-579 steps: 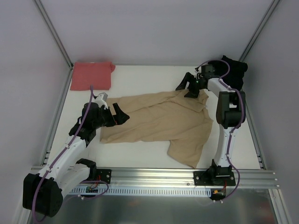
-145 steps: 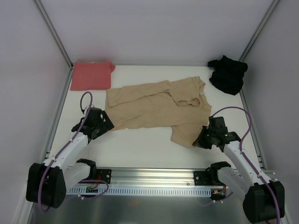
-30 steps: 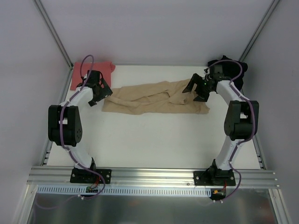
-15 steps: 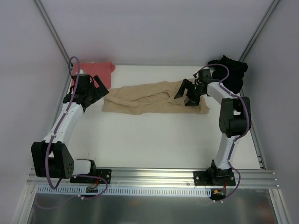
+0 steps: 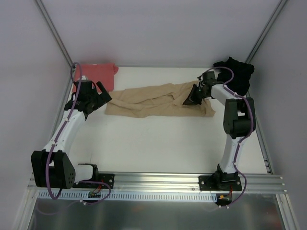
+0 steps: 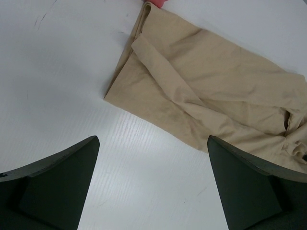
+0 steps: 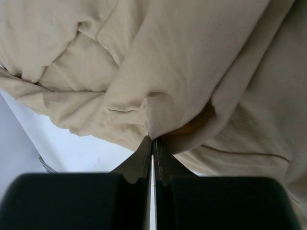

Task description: Fold and stack the t-shirts

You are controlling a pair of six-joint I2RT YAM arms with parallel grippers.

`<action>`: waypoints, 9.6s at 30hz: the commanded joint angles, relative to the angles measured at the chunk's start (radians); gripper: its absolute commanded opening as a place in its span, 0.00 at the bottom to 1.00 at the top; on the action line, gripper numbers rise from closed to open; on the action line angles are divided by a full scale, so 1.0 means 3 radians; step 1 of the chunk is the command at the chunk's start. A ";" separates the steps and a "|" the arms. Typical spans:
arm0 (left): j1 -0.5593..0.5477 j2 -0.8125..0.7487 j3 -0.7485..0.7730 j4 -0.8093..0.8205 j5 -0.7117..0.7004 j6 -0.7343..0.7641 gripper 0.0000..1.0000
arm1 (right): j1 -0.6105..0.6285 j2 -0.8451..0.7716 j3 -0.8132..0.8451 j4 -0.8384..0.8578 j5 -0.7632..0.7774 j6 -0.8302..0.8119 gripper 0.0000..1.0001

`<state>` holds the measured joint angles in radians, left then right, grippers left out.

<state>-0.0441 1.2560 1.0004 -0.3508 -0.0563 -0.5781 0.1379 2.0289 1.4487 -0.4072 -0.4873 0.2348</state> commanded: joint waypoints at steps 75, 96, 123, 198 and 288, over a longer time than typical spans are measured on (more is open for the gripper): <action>-0.0037 -0.0229 -0.0430 0.0233 0.0489 0.0137 0.99 | 0.0047 0.0319 0.0693 0.0156 0.0091 -0.0154 1.00; -0.0037 -0.0188 -0.0471 0.0269 0.0505 0.0158 0.99 | 0.0082 0.0774 0.1414 0.0591 -0.0037 0.0102 1.00; -0.0037 -0.0464 -0.0512 0.0080 0.0535 0.0194 0.99 | -0.0281 0.0017 0.0448 0.0314 0.0970 -0.0481 0.99; -0.0037 -0.0475 -0.0548 0.0126 0.0729 0.0235 0.99 | -0.0674 -0.1071 -0.0462 -0.0085 0.1885 -0.0507 0.99; -0.0037 0.1912 0.0975 -0.0457 0.0356 0.1022 0.00 | -0.0465 -0.2918 -0.1403 -0.0274 0.0305 -0.0440 0.99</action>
<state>-0.0521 1.7927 1.2415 -0.4847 0.0731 -0.2501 -0.0021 1.1503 1.0077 -0.4847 -0.3870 0.1135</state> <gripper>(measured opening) 0.009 0.993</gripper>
